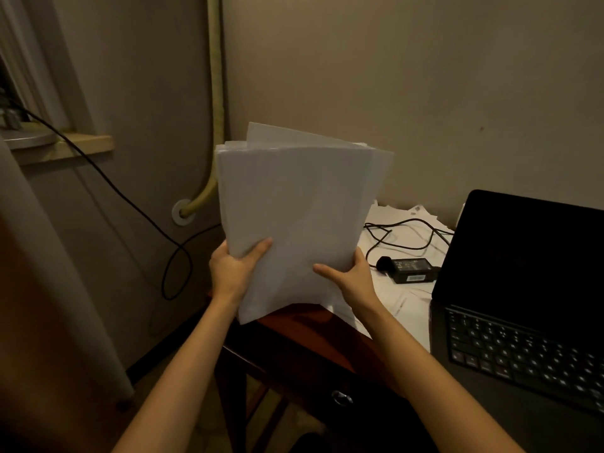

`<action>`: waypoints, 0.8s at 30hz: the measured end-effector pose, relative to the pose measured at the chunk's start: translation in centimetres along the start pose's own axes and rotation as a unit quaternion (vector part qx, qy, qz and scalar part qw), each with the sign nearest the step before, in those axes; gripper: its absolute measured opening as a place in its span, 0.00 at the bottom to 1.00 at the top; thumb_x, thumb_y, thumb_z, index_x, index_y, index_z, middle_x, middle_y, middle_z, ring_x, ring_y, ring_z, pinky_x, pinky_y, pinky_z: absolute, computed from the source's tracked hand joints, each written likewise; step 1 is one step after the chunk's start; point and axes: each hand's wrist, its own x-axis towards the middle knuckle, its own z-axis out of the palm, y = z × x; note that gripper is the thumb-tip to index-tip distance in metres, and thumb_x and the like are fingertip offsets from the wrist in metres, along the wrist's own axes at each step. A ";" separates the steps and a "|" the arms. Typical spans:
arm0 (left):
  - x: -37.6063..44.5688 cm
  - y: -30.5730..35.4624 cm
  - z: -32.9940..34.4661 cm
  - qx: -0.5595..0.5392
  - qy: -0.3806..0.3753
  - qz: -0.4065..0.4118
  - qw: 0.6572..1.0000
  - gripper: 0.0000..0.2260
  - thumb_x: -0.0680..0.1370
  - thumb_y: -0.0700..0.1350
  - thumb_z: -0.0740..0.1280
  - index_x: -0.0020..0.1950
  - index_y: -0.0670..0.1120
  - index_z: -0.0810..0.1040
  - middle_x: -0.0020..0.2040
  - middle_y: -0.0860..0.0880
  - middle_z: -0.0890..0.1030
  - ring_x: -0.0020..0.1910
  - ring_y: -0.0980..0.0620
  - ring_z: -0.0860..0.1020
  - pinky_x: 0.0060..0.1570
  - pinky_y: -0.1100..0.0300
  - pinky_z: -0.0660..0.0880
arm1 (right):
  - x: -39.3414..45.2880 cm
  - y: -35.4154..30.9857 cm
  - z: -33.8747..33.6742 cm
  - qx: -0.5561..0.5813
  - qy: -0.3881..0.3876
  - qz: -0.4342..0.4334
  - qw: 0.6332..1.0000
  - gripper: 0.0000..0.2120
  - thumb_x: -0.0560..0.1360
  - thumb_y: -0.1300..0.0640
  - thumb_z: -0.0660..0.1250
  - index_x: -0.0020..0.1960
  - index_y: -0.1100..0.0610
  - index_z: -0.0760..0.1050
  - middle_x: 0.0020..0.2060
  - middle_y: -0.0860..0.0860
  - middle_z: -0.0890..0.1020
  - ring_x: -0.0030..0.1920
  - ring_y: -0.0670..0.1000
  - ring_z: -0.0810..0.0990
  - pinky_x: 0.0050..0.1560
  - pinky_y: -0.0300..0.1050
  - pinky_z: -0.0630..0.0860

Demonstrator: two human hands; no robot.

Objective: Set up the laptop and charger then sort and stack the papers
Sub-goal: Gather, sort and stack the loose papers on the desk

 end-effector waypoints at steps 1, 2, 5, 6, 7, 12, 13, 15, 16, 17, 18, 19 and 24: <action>-0.1 0.0 0.3 -0.002 0.000 0.000 1.000 0.10 0.67 0.46 0.77 0.45 0.54 0.80 0.45 0.57 0.82 0.46 0.56 0.81 0.43 0.60 0.77 | 0.1 -0.1 0.3 -0.014 -0.005 0.003 1.000 0.35 0.62 0.59 0.80 0.64 0.52 0.68 0.53 0.41 0.76 0.52 0.41 0.77 0.42 0.31 0.76; -0.1 0.0 0.5 -0.003 0.000 -0.001 1.000 0.10 0.67 0.45 0.78 0.44 0.53 0.80 0.45 0.56 0.82 0.46 0.56 0.81 0.43 0.59 0.78 | 0.3 -0.2 0.5 -0.026 -0.009 0.006 1.000 0.36 0.62 0.59 0.80 0.64 0.52 0.67 0.53 0.41 0.76 0.52 0.41 0.76 0.42 0.31 0.76; 0.7 -0.2 -0.5 0.025 0.001 0.022 0.999 0.11 0.68 0.46 0.77 0.45 0.52 0.79 0.45 0.56 0.81 0.45 0.56 0.80 0.41 0.63 0.78 | 0.8 -0.3 -0.4 -0.025 -0.002 0.007 1.000 0.32 0.63 0.59 0.79 0.62 0.53 0.69 0.52 0.44 0.78 0.51 0.43 0.78 0.44 0.35 0.77; 0.7 -0.8 -1.1 0.039 0.001 0.036 0.999 0.10 0.69 0.46 0.76 0.46 0.51 0.78 0.45 0.55 0.81 0.44 0.55 0.80 0.40 0.64 0.78 | 0.9 0.0 -0.9 -0.023 0.002 0.009 1.000 0.31 0.63 0.59 0.79 0.61 0.54 0.69 0.53 0.47 0.78 0.52 0.45 0.78 0.45 0.37 0.77; 0.6 -1.5 -1.5 0.046 -0.001 0.044 0.998 0.09 0.69 0.46 0.75 0.46 0.50 0.78 0.45 0.54 0.81 0.45 0.53 0.80 0.40 0.63 0.79 | 0.8 0.2 -1.2 -0.023 0.002 0.012 1.000 0.30 0.64 0.60 0.78 0.61 0.54 0.68 0.53 0.48 0.78 0.52 0.46 0.79 0.46 0.38 0.78; -1.5 -4.3 -1.2 0.015 0.013 0.010 1.000 0.11 0.74 0.42 0.72 0.53 0.52 0.76 0.50 0.53 0.81 0.50 0.52 0.81 0.47 0.54 0.79 | 0.4 1.3 -0.1 -0.040 0.008 -0.002 0.999 0.12 0.73 0.64 0.70 0.50 0.50 0.72 0.50 0.52 0.80 0.49 0.50 0.80 0.46 0.39 0.79; -1.7 -4.1 -1.0 0.006 0.023 0.013 1.000 0.11 0.74 0.41 0.72 0.53 0.52 0.76 0.50 0.54 0.81 0.50 0.53 0.81 0.47 0.55 0.79 | 0.5 0.8 0.2 -0.047 0.025 -0.015 0.998 0.11 0.74 0.65 0.68 0.48 0.50 0.72 0.48 0.51 0.80 0.48 0.50 0.80 0.45 0.38 0.78; -1.5 -3.2 -0.5 -0.012 0.039 0.027 0.999 0.12 0.75 0.40 0.71 0.56 0.50 0.76 0.50 0.55 0.80 0.49 0.56 0.80 0.48 0.58 0.79 | 1.0 -0.5 0.5 -0.051 0.048 -0.051 0.996 0.11 0.75 0.67 0.66 0.45 0.51 0.71 0.44 0.49 0.79 0.45 0.48 0.79 0.42 0.34 0.77; -1.1 -2.5 -0.3 -0.018 0.047 0.036 0.998 0.13 0.75 0.40 0.71 0.57 0.49 0.76 0.50 0.56 0.80 0.50 0.57 0.80 0.49 0.59 0.78 | 1.2 -1.2 0.6 -0.043 0.050 -0.069 0.995 0.11 0.75 0.68 0.65 0.45 0.53 0.70 0.43 0.48 0.79 0.44 0.47 0.78 0.41 0.33 0.76; -0.7 -1.9 0.0 -0.023 0.053 0.044 0.997 0.13 0.75 0.41 0.71 0.58 0.49 0.75 0.50 0.57 0.80 0.50 0.58 0.80 0.49 0.61 0.78 | 1.5 -1.8 0.7 -0.031 0.046 -0.083 0.995 0.11 0.75 0.70 0.64 0.47 0.54 0.70 0.44 0.47 0.78 0.44 0.45 0.77 0.41 0.32 0.76; -0.3 -1.1 0.3 -0.024 0.057 0.052 0.997 0.13 0.75 0.41 0.71 0.58 0.50 0.75 0.49 0.57 0.80 0.49 0.58 0.79 0.48 0.62 0.77 | 1.7 -2.4 0.8 -0.029 0.039 -0.095 0.994 0.12 0.75 0.70 0.62 0.50 0.54 0.69 0.45 0.45 0.78 0.45 0.43 0.77 0.42 0.31 0.76; 0.1 -0.5 0.5 -0.017 0.056 0.061 0.996 0.12 0.75 0.42 0.71 0.57 0.49 0.75 0.48 0.58 0.80 0.48 0.59 0.79 0.47 0.63 0.77 | 1.8 -3.0 0.9 -0.033 0.034 -0.105 0.993 0.15 0.76 0.70 0.62 0.55 0.53 0.69 0.47 0.43 0.77 0.46 0.41 0.76 0.42 0.30 0.75; 0.8 0.9 0.7 0.050 0.017 0.075 0.996 0.10 0.72 0.50 0.74 0.50 0.49 0.79 0.44 0.57 0.81 0.44 0.58 0.80 0.42 0.59 0.78 | 1.5 -3.6 -0.5 -0.029 0.047 -0.122 0.991 0.22 0.71 0.63 0.72 0.59 0.48 0.68 0.52 0.42 0.78 0.52 0.40 0.78 0.50 0.35 0.76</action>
